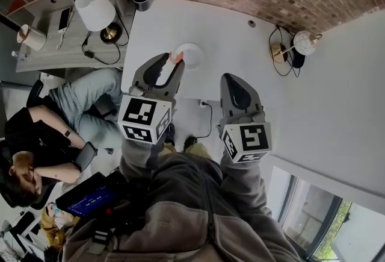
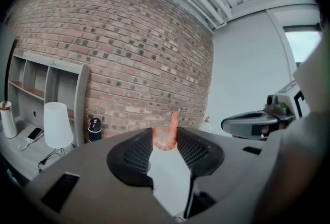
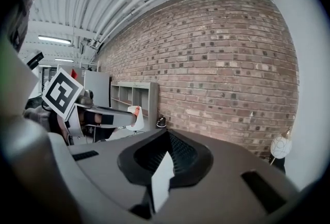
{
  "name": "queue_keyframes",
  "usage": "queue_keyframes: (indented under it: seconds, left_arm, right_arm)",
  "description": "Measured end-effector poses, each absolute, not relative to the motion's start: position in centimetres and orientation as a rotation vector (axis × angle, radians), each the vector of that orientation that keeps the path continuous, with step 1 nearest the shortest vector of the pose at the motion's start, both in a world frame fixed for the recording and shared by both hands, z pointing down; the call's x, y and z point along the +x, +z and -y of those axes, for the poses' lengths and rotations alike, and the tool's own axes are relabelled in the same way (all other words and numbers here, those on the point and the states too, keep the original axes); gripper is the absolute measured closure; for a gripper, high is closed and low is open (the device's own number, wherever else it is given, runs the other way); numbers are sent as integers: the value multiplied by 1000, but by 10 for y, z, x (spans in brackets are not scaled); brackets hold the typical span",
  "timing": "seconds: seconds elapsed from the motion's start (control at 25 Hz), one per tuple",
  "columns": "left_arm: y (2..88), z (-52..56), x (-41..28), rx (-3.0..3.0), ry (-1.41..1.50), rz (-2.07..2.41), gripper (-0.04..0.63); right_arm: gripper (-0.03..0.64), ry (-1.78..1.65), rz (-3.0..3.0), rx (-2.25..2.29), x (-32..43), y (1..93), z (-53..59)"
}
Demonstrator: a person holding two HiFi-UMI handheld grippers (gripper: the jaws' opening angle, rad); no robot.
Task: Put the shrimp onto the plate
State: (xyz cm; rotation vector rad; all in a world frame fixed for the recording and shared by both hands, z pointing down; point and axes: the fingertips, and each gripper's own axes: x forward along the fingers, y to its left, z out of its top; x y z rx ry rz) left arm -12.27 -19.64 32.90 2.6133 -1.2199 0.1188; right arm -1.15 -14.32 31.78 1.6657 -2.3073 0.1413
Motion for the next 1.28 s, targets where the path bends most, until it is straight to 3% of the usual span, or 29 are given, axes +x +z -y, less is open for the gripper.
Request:
queue_keyframes:
  seconds: [1.28]
  left_arm:
    - [352,209,-65,2568,294,1324,442]
  right_arm:
    - [617,218,2435,1633,59,334,168]
